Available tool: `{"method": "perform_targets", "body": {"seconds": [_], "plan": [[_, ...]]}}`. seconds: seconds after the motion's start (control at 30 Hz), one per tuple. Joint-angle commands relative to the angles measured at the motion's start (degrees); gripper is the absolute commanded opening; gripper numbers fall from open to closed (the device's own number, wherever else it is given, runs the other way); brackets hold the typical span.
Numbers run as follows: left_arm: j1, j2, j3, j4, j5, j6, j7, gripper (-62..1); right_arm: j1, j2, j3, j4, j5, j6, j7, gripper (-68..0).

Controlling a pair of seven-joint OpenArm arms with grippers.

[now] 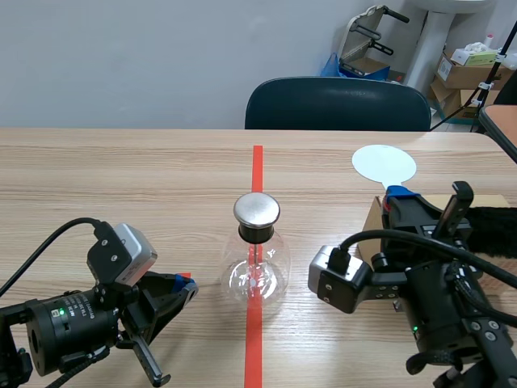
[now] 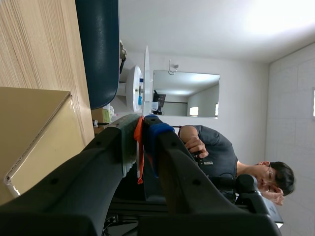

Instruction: Do the electroscope experiment

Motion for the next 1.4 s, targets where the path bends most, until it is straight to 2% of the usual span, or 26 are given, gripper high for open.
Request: {"method": "perform_targets", "body": {"seconds": [0.0,0.77,0.87,1.03,1.23,1.3,1.37], "plan": [[-0.3,0.0,0.2,0.6,-0.3,-0.1,-0.6,-59.4,0.5,0.4,0.4,0.9,0.0,-0.8,0.2,-66.7],[-0.3,0.0,0.2,0.6,-0.3,-0.8,-0.7,-58.8,0.5,0.4,0.4,0.9,0.0,-0.8,-0.8,-66.7],[-0.3,0.0,0.2,0.6,-0.3,-0.8,-1.2,-51.2,0.5,0.4,0.4,0.9,-0.1,-0.8,-0.3,-66.7],[-0.3,0.0,0.2,0.6,-0.4,-0.8,-1.2,-33.5,0.5,0.4,0.4,0.9,-0.1,-0.8,-0.3,-66.6],[-0.2,-0.1,0.2,0.6,-0.8,-0.8,-1.3,-18.7,0.7,0.5,0.5,0.9,-0.1,-1.1,0.7,-66.5],[-0.1,-0.2,0.2,0.6,-0.8,-0.8,-1.7,-10.4,0.5,0.6,0.5,0.9,0.0,-3.1,1.0,-66.5],[0.0,-0.5,0.1,0.7,-0.8,-0.8,-2.1,-1.1,-0.4,0.8,1.3,1.1,1.3,-6.8,3.3,-66.5]]}}
